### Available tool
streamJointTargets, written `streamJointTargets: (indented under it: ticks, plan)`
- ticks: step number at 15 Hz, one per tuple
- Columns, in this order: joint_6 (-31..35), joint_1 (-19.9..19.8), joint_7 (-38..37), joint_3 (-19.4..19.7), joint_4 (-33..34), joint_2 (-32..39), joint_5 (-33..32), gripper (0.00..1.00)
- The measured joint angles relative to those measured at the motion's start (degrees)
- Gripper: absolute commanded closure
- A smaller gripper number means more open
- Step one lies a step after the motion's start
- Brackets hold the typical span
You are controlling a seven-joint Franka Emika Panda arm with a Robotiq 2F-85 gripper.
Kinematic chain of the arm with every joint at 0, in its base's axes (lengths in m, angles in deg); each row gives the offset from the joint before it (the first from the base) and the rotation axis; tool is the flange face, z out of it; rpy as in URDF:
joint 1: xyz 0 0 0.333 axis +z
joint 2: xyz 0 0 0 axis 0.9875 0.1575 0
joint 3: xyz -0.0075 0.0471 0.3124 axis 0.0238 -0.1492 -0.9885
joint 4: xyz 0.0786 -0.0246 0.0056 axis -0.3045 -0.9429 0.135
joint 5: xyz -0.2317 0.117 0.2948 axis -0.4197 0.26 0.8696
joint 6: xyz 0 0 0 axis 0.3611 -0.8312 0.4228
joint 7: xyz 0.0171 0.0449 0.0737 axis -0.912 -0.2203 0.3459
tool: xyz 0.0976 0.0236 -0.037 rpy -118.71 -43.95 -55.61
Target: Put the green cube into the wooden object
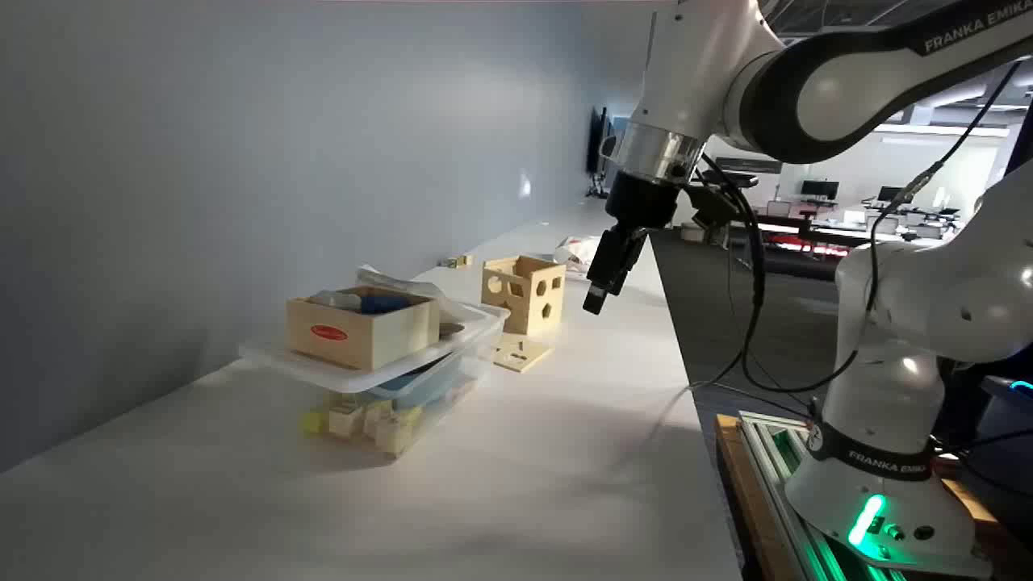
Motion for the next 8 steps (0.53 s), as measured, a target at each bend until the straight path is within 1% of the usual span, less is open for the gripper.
streamJointTargets:
  ticks: [5, 7, 8]
  plan:
    - [0.26, -0.19, -0.29, -0.04, 0.01, 0.00, -0.35, 0.00]
    - [2.76, -1.68, -2.20, -0.36, 0.03, 0.21, -1.97, 0.00]
    - [4.62, -3.16, -3.27, -0.65, 0.08, 0.46, -3.44, 0.00]
